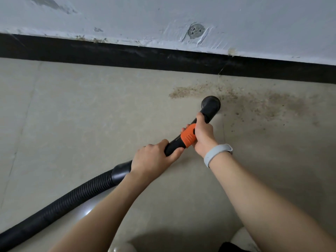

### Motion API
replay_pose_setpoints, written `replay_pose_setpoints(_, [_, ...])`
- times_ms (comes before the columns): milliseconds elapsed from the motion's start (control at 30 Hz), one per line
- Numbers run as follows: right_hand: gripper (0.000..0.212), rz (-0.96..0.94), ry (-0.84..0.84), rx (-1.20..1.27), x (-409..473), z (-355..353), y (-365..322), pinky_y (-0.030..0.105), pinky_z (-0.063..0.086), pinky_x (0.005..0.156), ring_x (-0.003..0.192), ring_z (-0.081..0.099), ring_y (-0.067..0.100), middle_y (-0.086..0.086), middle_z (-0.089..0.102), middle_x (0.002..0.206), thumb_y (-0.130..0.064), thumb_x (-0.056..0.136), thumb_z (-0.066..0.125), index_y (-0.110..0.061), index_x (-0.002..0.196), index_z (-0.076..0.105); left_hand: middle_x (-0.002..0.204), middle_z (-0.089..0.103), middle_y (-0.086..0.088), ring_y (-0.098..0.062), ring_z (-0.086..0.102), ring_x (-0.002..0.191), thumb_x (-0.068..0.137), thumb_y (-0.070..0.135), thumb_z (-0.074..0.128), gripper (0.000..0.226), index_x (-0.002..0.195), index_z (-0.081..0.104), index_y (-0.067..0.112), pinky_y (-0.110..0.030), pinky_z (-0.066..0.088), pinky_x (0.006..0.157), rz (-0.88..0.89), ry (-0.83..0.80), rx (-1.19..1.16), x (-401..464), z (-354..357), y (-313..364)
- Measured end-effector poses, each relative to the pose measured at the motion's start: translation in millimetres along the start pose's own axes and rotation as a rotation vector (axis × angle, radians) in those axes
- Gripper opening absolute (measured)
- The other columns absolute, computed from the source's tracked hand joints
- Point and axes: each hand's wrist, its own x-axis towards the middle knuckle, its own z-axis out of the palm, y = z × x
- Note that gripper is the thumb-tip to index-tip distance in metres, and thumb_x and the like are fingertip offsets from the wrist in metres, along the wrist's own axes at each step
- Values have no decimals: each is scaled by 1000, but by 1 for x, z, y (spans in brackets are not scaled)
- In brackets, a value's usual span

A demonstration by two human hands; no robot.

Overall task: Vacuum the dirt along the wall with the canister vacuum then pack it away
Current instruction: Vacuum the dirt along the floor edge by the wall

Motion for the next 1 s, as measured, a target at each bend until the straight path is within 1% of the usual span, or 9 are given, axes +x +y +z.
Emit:
replay_pose_setpoints(167, [33, -15, 17, 90, 14, -10, -6, 32, 51, 51, 36, 56, 21, 8, 54, 56, -36, 94, 49, -7, 80, 45, 55, 38, 5, -28, 46, 61, 81, 70, 36, 47, 77, 36, 23, -31, 33, 58, 40, 17, 42, 12, 4, 11])
replay_pose_setpoints(267, [33, -10, -27, 72, 13, 1, -8, 32, 51, 52, 37, 57, 20, 6, 56, 54, -38, 94, 50, -7, 80, 46, 56, 40, 5, -29, 50, 62, 80, 71, 33, 48, 77, 37, 24, -31, 34, 58, 16, 45, 13, 11, -1, 5])
replay_pose_setpoints(367, [35, -2, -95, 21, 3, 22, -5, 36, 54, 58, 37, 57, 18, 2, 57, 42, -39, 94, 50, -7, 79, 47, 55, 41, 6, -30, 50, 62, 76, 73, 30, 48, 74, 37, 25, -32, 34, 57, -45, 74, -30, 3, -8, -11])
replay_pose_setpoints(500, [36, -6, -199, -61, -17, 58, 15, 41, 56, 66, 42, 58, 21, 3, 56, 47, -37, 94, 49, -8, 74, 48, 50, 43, 6, -30, 51, 58, 72, 72, 30, 48, 64, 31, 25, -32, 30, 51, -150, 147, -80, -23, -15, -40])
replay_pose_setpoints(600, [35, -14, -278, -124, -32, 79, 33, 42, 55, 68, 48, 60, 25, 6, 57, 56, -36, 94, 48, -6, 78, 48, 45, 41, 4, -27, 45, 50, 76, 65, 39, 44, 61, 31, 24, -29, 23, 45, -224, 205, -132, -44, -16, -60])
replay_pose_setpoints(700, [37, -45, -308, -219, -38, 95, 38, 49, 52, 88, 86, 65, 39, 17, 64, 86, -40, 94, 46, -3, 96, 47, 46, 42, 2, -29, 46, 52, 80, 58, 47, 43, 61, 34, 21, -29, 24, 45, -284, 237, -158, -49, -19, -69])
replay_pose_setpoints(767, [38, -63, -290, -261, -36, 98, 33, 49, 48, 94, 103, 61, 39, 20, 64, 109, -43, 94, 44, -6, 103, 46, 46, 43, 2, -23, 46, 49, 80, 57, 48, 44, 61, 35, 20, -28, 24, 44, -289, 241, -170, -43, -21, -69])
replay_pose_setpoints(867, [38, -73, -258, -271, -26, 91, 20, 46, 50, 92, 95, 64, 34, 15, 65, 100, -43, 95, 43, -6, 99, 48, 47, 44, 3, -19, 46, 48, 79, 60, 45, 44, 61, 36, 21, -27, 24, 44, -268, 215, -182, -28, -23, -60])
replay_pose_setpoints(1000, [35, -54, -197, -161, -5, 67, -1, 44, 56, 82, 59, 62, 25, 7, 60, 68, -40, 95, 45, -11, 75, 45, 51, 47, 3, -29, 55, 60, 72, 69, 36, 49, 65, 38, 20, -30, 29, 48, -211, 150, -167, -3, -17, -37])
